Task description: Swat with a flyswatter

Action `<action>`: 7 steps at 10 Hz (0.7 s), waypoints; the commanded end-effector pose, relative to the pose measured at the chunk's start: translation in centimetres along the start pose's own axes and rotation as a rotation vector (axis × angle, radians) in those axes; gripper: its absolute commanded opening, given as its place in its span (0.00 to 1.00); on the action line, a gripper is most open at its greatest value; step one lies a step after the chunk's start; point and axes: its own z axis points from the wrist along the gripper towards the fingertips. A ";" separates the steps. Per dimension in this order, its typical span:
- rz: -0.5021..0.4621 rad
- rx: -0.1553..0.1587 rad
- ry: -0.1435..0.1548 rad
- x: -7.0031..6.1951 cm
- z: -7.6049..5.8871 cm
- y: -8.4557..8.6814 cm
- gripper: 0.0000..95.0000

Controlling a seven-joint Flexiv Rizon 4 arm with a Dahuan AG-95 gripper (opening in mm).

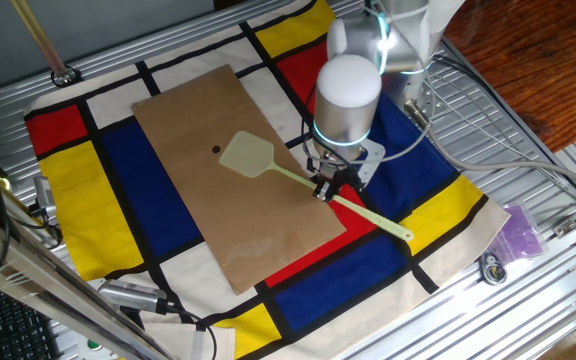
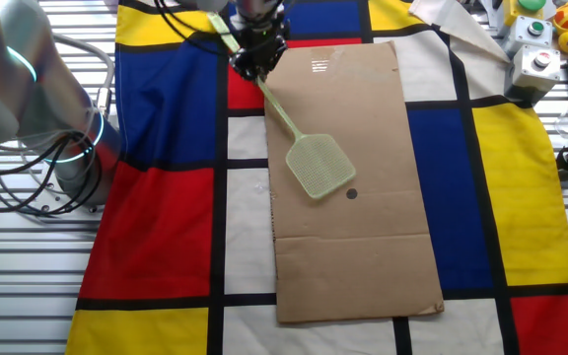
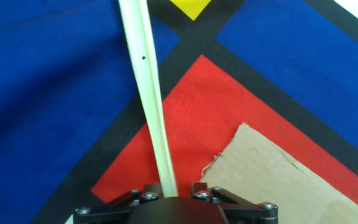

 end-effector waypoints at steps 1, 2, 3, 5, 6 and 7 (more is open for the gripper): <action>0.036 -0.024 0.065 0.3 -1.0 -0.6 0.00; 0.040 -0.030 0.082 0.4 -1.3 -0.8 0.00; 0.036 -0.030 0.088 0.6 -1.5 -1.1 0.00; 0.037 -0.024 0.086 0.9 -1.8 -1.4 0.00; 0.032 -0.024 0.084 1.3 -2.1 -1.8 0.00; 0.032 -0.024 0.082 1.7 -2.4 -2.0 0.00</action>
